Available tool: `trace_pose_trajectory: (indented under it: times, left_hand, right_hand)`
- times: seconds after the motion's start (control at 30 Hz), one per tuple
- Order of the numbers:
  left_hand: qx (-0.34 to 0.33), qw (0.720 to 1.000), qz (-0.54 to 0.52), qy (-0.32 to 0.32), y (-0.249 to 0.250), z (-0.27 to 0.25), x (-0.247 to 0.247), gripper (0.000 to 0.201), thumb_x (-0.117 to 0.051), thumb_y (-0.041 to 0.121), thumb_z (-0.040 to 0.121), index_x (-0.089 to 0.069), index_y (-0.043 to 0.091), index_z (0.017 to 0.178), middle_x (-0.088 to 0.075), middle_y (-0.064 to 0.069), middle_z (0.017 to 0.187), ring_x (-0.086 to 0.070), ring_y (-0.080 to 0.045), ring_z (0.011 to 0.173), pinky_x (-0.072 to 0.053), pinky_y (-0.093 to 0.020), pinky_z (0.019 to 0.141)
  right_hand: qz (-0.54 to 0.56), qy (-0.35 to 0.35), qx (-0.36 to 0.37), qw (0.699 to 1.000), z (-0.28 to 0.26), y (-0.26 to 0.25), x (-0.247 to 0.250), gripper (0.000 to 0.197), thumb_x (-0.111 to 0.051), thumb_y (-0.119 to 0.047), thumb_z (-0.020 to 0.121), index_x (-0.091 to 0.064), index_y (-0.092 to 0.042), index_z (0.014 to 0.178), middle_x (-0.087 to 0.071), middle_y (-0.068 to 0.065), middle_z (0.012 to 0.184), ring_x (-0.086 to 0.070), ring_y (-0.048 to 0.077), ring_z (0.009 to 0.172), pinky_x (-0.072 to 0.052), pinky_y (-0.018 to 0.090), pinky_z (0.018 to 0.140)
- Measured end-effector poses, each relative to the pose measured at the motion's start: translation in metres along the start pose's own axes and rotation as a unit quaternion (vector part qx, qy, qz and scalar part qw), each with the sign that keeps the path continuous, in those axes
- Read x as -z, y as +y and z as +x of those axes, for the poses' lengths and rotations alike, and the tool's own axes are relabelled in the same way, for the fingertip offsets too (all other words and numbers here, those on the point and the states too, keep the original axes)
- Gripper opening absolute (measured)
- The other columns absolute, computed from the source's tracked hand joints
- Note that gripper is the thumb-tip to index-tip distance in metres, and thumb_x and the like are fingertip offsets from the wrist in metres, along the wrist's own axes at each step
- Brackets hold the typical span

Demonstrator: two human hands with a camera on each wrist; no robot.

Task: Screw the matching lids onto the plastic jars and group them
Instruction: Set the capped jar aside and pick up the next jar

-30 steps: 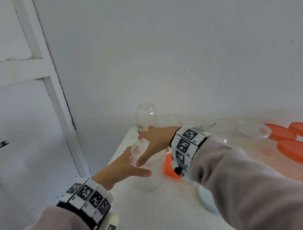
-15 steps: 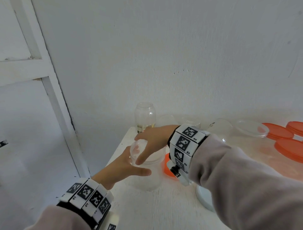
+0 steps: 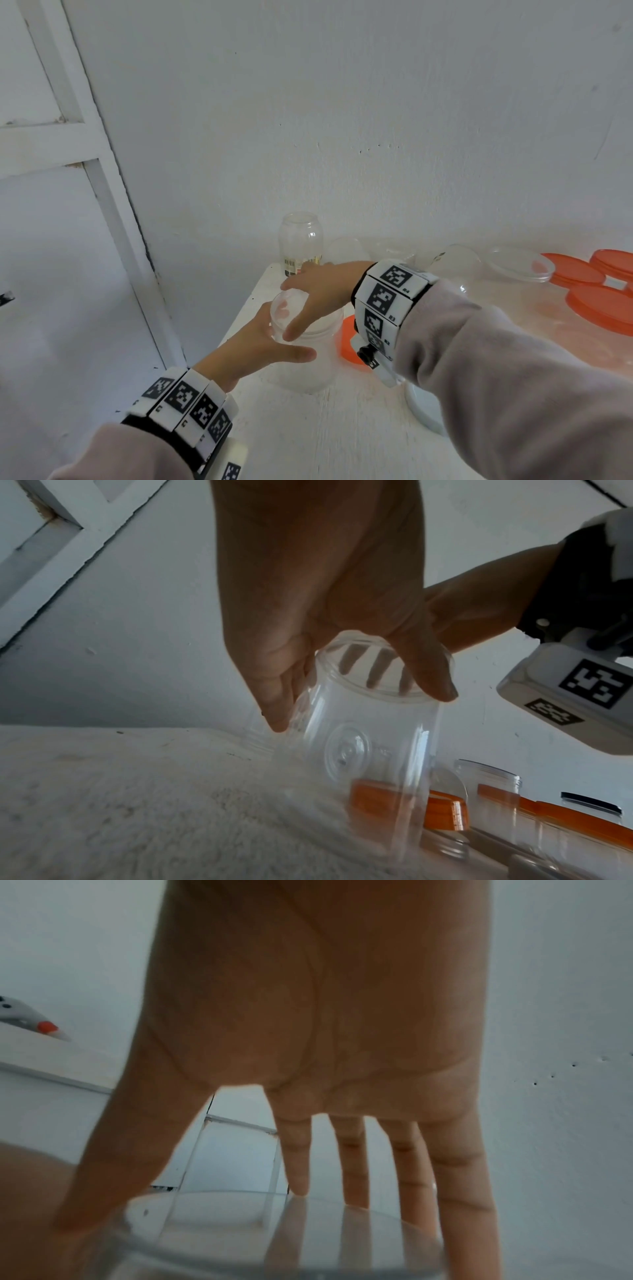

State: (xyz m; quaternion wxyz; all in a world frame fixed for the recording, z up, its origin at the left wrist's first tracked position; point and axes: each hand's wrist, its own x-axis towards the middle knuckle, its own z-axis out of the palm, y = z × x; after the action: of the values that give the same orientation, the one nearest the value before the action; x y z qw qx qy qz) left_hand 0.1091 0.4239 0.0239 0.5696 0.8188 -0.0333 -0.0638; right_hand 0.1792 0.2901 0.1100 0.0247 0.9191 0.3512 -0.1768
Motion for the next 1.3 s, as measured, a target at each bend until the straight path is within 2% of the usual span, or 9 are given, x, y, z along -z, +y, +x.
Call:
trace_pose_trajectory:
  times: [0.13,0.37,0.53,0.7,0.8,0.93,1.07,1.2,1.3]
  left_hand:
    - [-0.020,1.000,-0.010,-0.017,0.003,-0.002,0.000,0.064,-0.082,0.014,0.072,-0.046,0.051,0.111,-0.055,0.048,0.099,-0.048,0.029,0.092,-0.038,0.006,0.064]
    - [0.012,1.000,-0.008,0.015,-0.003,0.002,0.001,0.084,-0.085,0.030,0.067,-0.030,0.050,0.127,-0.041,0.031,0.119,-0.044,0.006,0.107,-0.035,-0.006,0.071]
    - [0.002,1.000,0.011,-0.017,0.000,0.000,0.001,0.064,-0.083,0.021,0.071,-0.046,0.061,0.105,-0.052,0.052,0.094,-0.048,0.029,0.089,-0.039,0.004,0.061]
    - [-0.015,1.000,0.007,-0.026,0.004,-0.001,0.000,0.074,-0.082,0.017,0.072,-0.046,0.080,0.088,-0.050,0.053,0.099,-0.046,0.031,0.091,-0.039,0.005,0.064]
    - [-0.001,1.000,0.013,-0.016,-0.003,0.002,0.001,0.071,-0.083,0.020,0.071,-0.046,0.072,0.102,-0.052,0.049,0.102,-0.047,0.028,0.095,-0.039,0.004,0.065]
    - [0.030,0.999,0.006,0.010,-0.006,0.004,0.002,0.093,-0.087,0.030,0.065,-0.031,0.041,0.138,-0.042,0.020,0.135,-0.042,-0.005,0.124,-0.035,-0.018,0.092]
    - [0.025,1.000,0.006,0.011,-0.002,0.003,0.000,0.081,-0.084,0.025,0.068,-0.032,0.045,0.127,-0.042,0.027,0.123,-0.041,-0.002,0.116,-0.036,-0.010,0.080]
    - [0.015,1.000,0.001,0.006,-0.003,0.003,0.000,0.088,-0.084,0.021,0.068,-0.033,0.040,0.138,-0.043,0.017,0.137,-0.041,-0.008,0.126,-0.036,-0.023,0.097]
    - [0.018,1.000,-0.001,0.013,-0.004,0.004,0.000,0.089,-0.085,0.024,0.067,-0.032,0.041,0.137,-0.040,0.017,0.139,-0.038,-0.008,0.126,-0.033,-0.020,0.094]
  right_hand:
    - [-0.010,0.013,-0.035,0.999,0.002,-0.001,-0.004,0.097,-0.052,-0.082,0.071,-0.032,-0.025,0.146,-0.033,0.003,0.149,-0.037,0.026,0.133,-0.034,0.043,0.106]
    - [0.018,-0.020,0.003,1.000,-0.002,0.002,0.001,0.094,-0.066,-0.060,0.078,-0.013,-0.034,0.152,-0.016,-0.001,0.157,-0.019,0.024,0.143,-0.024,0.046,0.110]
    - [0.032,0.015,0.002,0.999,0.002,0.005,-0.005,0.085,-0.056,-0.070,0.080,-0.027,-0.028,0.148,-0.033,0.000,0.150,-0.038,0.023,0.132,-0.034,0.035,0.093]
    - [0.061,0.064,-0.015,0.996,0.007,0.005,-0.008,0.077,-0.052,-0.075,0.079,-0.052,-0.017,0.130,-0.058,0.002,0.124,-0.055,0.023,0.114,-0.045,0.040,0.099]
    - [0.033,0.029,-0.018,0.999,0.005,0.008,-0.005,0.087,-0.058,-0.076,0.073,-0.037,-0.028,0.143,-0.042,-0.001,0.143,-0.040,0.025,0.131,-0.035,0.041,0.106]
    - [0.024,-0.021,0.025,0.999,0.004,0.006,-0.002,0.094,-0.073,-0.054,0.075,-0.018,-0.040,0.149,-0.023,-0.004,0.154,-0.022,0.023,0.142,-0.026,0.044,0.108]
    - [0.018,0.006,0.015,1.000,0.003,0.005,-0.005,0.094,-0.067,-0.067,0.072,-0.022,-0.037,0.149,-0.026,-0.004,0.152,-0.028,0.022,0.139,-0.031,0.042,0.103]
    - [0.006,0.011,0.016,1.000,0.005,0.001,-0.007,0.092,-0.065,-0.068,0.073,-0.025,-0.031,0.148,-0.031,-0.001,0.149,-0.033,0.025,0.136,-0.032,0.040,0.097]
    - [-0.004,-0.006,0.021,1.000,0.005,-0.001,-0.007,0.093,-0.067,-0.062,0.075,-0.016,-0.039,0.150,-0.026,0.000,0.151,-0.026,0.026,0.139,-0.029,0.045,0.102]
